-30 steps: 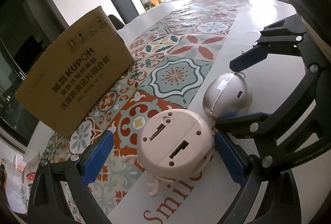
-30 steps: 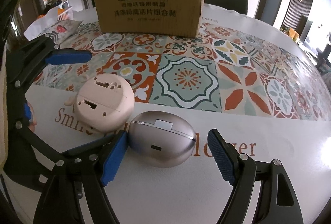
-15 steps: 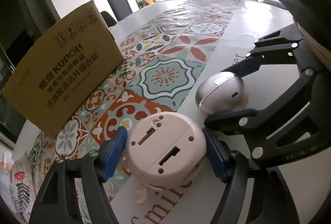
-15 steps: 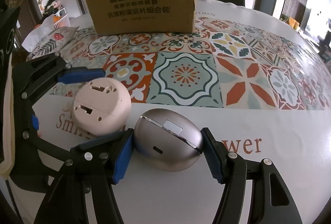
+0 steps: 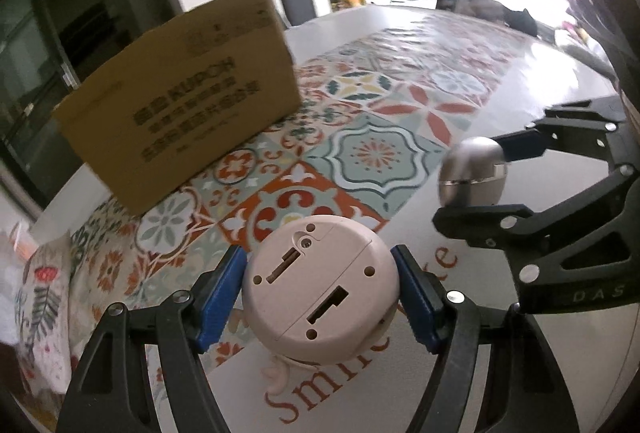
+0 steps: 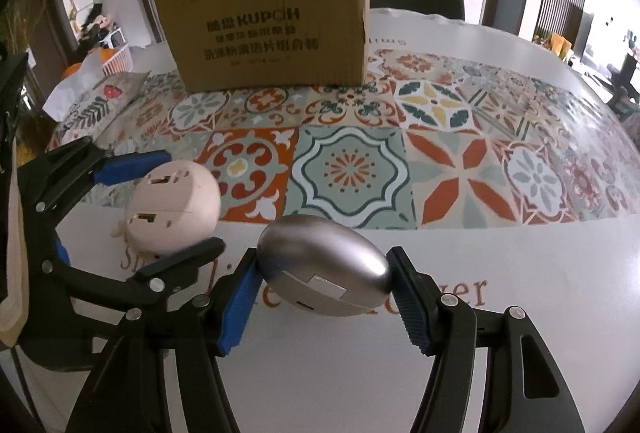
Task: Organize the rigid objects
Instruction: 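Grasp the pink round device with left tool while right grasps silver speaker, then carry the pink device and silver speaker over the box and lower them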
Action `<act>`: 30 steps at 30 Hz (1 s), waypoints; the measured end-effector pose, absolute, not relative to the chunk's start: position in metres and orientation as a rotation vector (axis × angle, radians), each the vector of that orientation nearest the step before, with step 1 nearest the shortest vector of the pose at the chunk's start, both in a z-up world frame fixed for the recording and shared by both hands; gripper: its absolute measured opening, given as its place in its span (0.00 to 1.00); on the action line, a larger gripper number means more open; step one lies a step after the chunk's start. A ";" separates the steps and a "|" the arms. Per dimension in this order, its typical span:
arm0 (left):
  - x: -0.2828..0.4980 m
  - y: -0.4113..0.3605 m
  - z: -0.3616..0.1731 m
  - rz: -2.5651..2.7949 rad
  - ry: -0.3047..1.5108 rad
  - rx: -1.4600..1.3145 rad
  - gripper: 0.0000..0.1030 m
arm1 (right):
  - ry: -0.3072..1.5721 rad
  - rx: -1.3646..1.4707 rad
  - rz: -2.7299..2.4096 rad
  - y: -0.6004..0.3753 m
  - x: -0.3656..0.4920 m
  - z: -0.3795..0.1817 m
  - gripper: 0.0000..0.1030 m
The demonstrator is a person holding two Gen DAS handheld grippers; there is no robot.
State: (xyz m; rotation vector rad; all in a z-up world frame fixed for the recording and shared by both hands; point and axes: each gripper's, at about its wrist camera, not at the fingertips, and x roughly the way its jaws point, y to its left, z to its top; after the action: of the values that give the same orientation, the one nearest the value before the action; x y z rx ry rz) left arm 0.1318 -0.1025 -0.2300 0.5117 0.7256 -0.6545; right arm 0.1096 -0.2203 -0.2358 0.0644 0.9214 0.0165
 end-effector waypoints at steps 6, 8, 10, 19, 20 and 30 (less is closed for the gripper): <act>0.137 -0.090 -0.211 -0.566 0.733 0.416 0.71 | 0.898 0.065 0.008 -0.222 0.115 -0.219 0.62; 0.138 -0.086 -0.201 -0.541 0.723 0.385 0.71 | 0.890 0.057 0.009 -0.221 0.117 -0.213 0.62; 0.139 -0.083 -0.191 -0.516 0.708 0.368 0.71 | 0.878 0.061 0.011 -0.221 0.118 -0.206 0.62; 0.138 -0.069 -0.146 -0.423 0.635 0.312 0.71 | 0.784 0.058 0.003 -0.217 0.120 -0.162 0.62; 0.138 -0.067 -0.141 -0.416 0.628 0.303 0.71 | 0.773 0.059 0.001 -0.217 0.120 -0.156 0.62; 0.142 -0.051 -0.088 -0.321 0.568 0.203 0.71 | 0.661 0.072 0.007 -0.213 0.123 -0.103 0.62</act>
State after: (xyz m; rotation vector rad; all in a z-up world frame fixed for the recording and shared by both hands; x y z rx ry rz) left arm 0.1420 -0.0513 -0.0879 0.2031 0.5685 -0.3205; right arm 0.1235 -0.2125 -0.1030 0.0720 0.6613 0.0066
